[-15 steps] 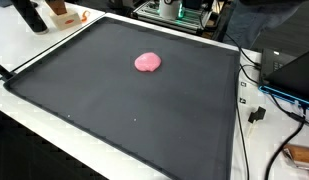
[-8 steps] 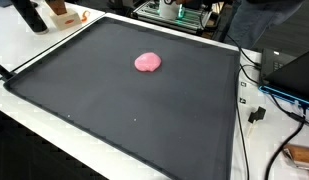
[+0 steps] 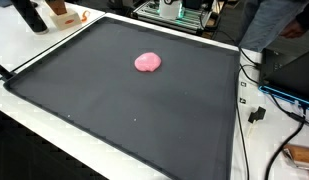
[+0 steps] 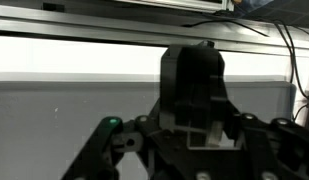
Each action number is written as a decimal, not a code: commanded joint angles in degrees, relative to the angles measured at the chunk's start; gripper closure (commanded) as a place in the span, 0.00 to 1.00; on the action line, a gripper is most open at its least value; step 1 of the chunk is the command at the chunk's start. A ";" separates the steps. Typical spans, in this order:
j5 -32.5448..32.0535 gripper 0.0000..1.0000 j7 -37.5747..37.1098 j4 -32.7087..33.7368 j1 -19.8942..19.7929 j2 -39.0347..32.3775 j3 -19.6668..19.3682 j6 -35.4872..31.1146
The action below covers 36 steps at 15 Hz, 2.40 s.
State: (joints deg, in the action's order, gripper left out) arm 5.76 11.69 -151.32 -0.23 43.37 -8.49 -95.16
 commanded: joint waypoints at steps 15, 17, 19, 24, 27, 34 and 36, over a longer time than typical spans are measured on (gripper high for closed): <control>0.25 0.46 0.31 0.08 -0.55 -0.09 0.45 0.11; 0.25 0.46 0.31 0.08 -0.55 -0.09 0.45 0.11; 0.94 0.71 1.22 0.62 -0.32 -0.96 -0.40 0.13; 8.31 0.71 9.59 0.98 1.53 -4.53 -5.08 -7.33; 13.30 0.71 16.38 0.83 2.54 -7.21 -7.38 -14.41; 27.37 0.71 33.17 1.40 6.38 -15.96 -10.99 -27.32; 32.06 0.71 37.99 1.95 6.87 -19.20 -11.22 -29.43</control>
State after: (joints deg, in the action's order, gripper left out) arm 31.75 43.08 -151.00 5.08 29.14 -18.34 -121.97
